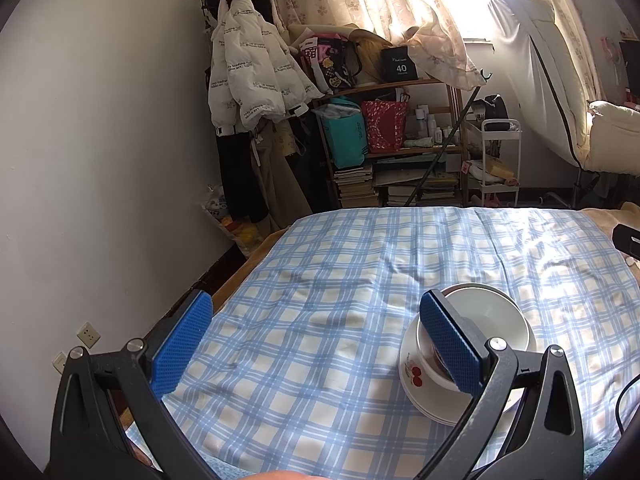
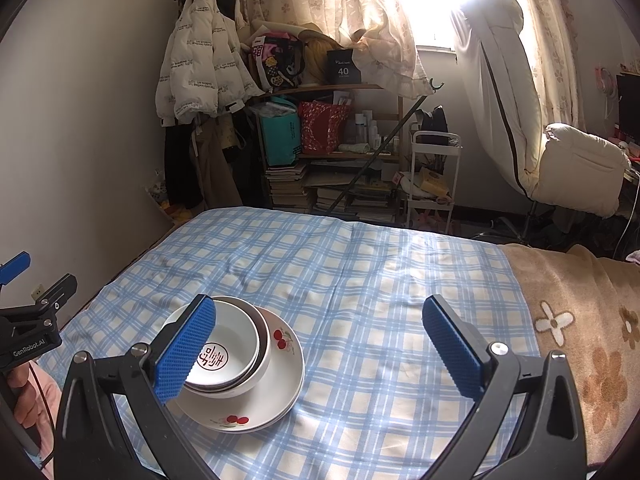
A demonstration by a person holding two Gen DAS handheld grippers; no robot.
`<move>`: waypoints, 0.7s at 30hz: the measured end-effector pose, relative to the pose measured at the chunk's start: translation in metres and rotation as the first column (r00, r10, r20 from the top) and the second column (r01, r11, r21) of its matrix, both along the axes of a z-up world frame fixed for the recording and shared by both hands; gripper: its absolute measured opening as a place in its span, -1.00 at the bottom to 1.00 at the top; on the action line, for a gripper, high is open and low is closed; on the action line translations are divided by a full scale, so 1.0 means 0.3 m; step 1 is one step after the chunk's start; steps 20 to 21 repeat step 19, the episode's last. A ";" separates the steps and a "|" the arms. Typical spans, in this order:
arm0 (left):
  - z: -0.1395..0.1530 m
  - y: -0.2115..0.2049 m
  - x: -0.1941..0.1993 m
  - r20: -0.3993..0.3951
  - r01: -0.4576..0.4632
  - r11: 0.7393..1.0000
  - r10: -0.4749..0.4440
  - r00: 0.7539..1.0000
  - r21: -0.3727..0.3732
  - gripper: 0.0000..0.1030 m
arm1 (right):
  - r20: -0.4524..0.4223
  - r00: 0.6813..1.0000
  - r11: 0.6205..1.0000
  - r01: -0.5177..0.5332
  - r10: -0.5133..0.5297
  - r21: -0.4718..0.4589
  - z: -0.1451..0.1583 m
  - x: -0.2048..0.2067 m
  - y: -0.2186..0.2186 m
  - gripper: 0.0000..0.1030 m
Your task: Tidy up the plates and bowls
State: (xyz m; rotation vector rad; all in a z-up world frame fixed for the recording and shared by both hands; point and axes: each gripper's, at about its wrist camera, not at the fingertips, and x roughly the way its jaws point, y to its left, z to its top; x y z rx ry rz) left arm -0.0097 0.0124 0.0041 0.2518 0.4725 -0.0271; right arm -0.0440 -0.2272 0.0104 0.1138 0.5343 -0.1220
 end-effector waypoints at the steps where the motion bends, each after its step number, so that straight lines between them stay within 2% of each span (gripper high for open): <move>1: 0.000 0.000 0.001 0.001 0.000 1.000 0.000 1.000 0.000 0.98 | 0.000 1.000 1.000 0.000 0.000 0.000 0.000 0.000 0.000 1.00; 21: 0.003 0.020 -0.005 -0.004 -0.014 1.000 0.014 1.000 0.004 0.98 | -0.001 1.000 1.000 0.000 0.000 -0.002 0.001 0.000 0.002 1.00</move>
